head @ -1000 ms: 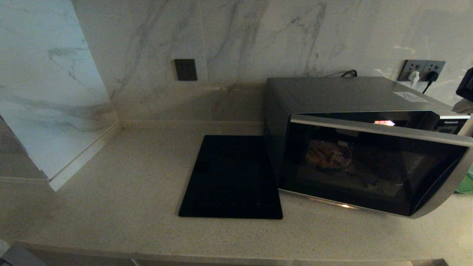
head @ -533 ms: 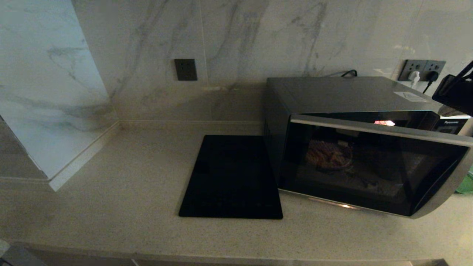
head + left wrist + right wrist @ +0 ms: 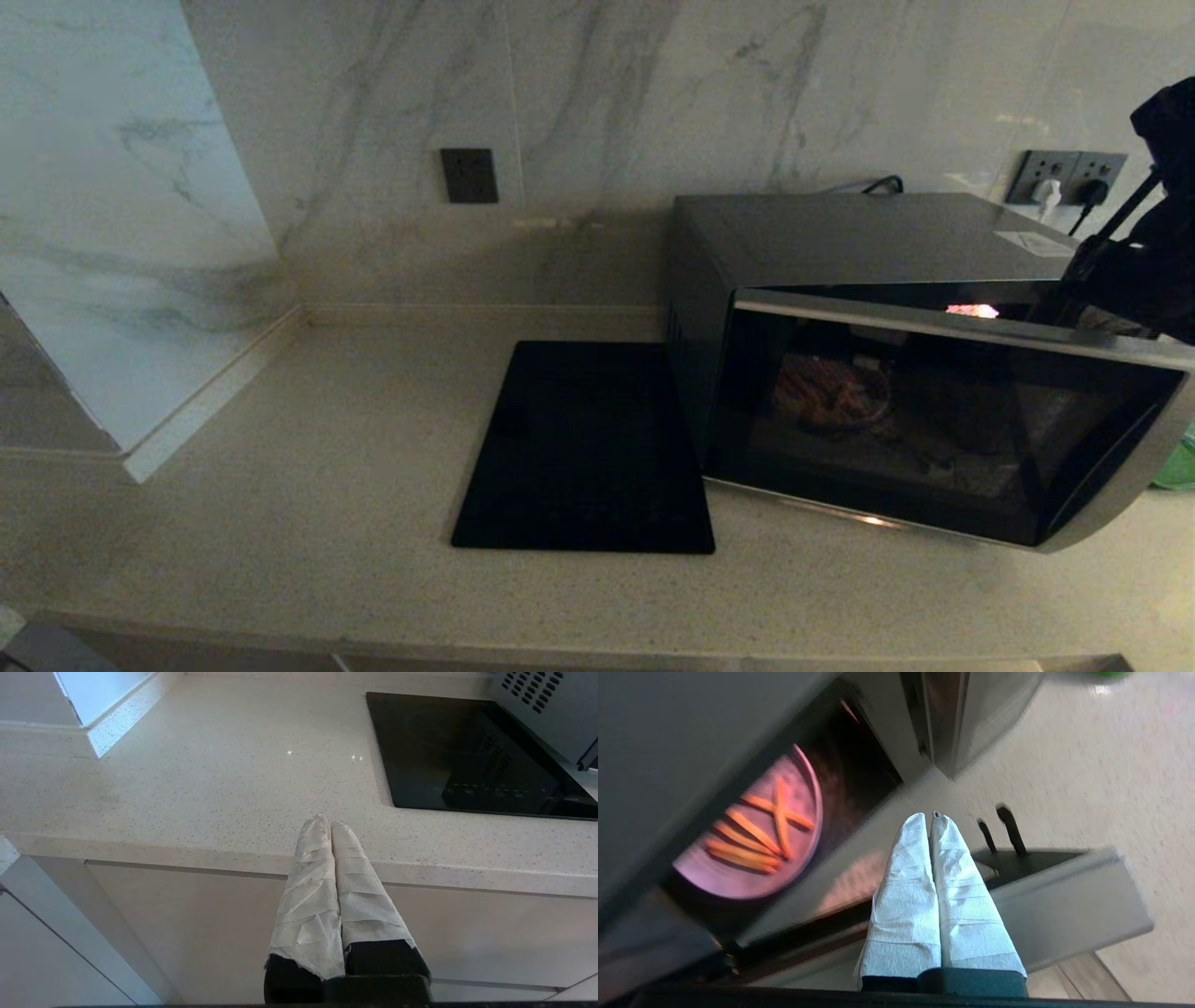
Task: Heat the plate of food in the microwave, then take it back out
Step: Open the microwave oven
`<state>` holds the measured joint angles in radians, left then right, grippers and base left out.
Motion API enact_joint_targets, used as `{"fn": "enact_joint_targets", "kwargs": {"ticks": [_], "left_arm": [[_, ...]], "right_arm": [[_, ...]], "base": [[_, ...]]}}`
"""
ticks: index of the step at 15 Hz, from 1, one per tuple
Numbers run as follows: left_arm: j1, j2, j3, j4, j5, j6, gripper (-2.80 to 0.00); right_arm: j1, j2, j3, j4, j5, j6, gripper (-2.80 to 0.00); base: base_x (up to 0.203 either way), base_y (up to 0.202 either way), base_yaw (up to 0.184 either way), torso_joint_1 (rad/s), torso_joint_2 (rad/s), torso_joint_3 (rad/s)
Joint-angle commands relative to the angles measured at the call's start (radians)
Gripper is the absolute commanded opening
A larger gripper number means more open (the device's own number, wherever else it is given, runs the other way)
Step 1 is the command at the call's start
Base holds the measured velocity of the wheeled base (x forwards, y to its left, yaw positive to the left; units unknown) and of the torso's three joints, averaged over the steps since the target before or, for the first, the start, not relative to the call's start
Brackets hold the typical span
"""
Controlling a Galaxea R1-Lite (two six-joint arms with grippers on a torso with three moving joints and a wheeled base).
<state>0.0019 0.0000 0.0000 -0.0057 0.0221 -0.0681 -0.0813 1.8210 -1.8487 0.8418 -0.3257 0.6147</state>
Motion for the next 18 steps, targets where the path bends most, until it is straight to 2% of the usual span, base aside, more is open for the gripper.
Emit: {"fn": "enact_joint_targets", "kwargs": {"ticks": [1,7,10,12,15,18], "left_arm": [[0.001,0.0,0.0,0.0,0.0,-0.001,-2.8],[0.0,0.001,0.0,-0.001,-0.001,-0.001,-2.8],[0.001,0.0,0.0,-0.001,0.0,-0.001,-2.8],[0.0,0.0,0.0,-0.001,0.001,-0.001,-2.8],[0.0,0.0,0.0,-0.001,0.001,-0.001,-2.8],[0.001,0.001,0.0,0.0,0.0,-0.001,-2.8]], "right_arm": [[0.0,-0.041,0.066,0.004,-0.001,0.004,-2.8],[0.023,-0.194,0.213,0.003,0.005,-0.006,-2.8],[0.087,-0.298,0.31,0.005,0.007,-0.006,-2.8],[0.181,-0.392,0.418,0.005,0.007,-0.003,-2.8],[0.365,-0.531,0.562,0.011,0.006,0.003,-2.8],[0.5,-0.619,0.622,0.073,0.006,0.06,-2.8]], "base": [[0.0,0.0,0.0,0.0,0.0,0.0],[0.0,0.0,0.0,0.0,0.0,0.0],[0.0,0.0,0.0,0.0,0.0,0.0],[0.0,0.0,0.0,0.0,0.0,0.0],[0.0,0.0,0.0,0.0,0.0,0.0],[0.0,0.0,0.0,0.0,0.0,0.0]]}}
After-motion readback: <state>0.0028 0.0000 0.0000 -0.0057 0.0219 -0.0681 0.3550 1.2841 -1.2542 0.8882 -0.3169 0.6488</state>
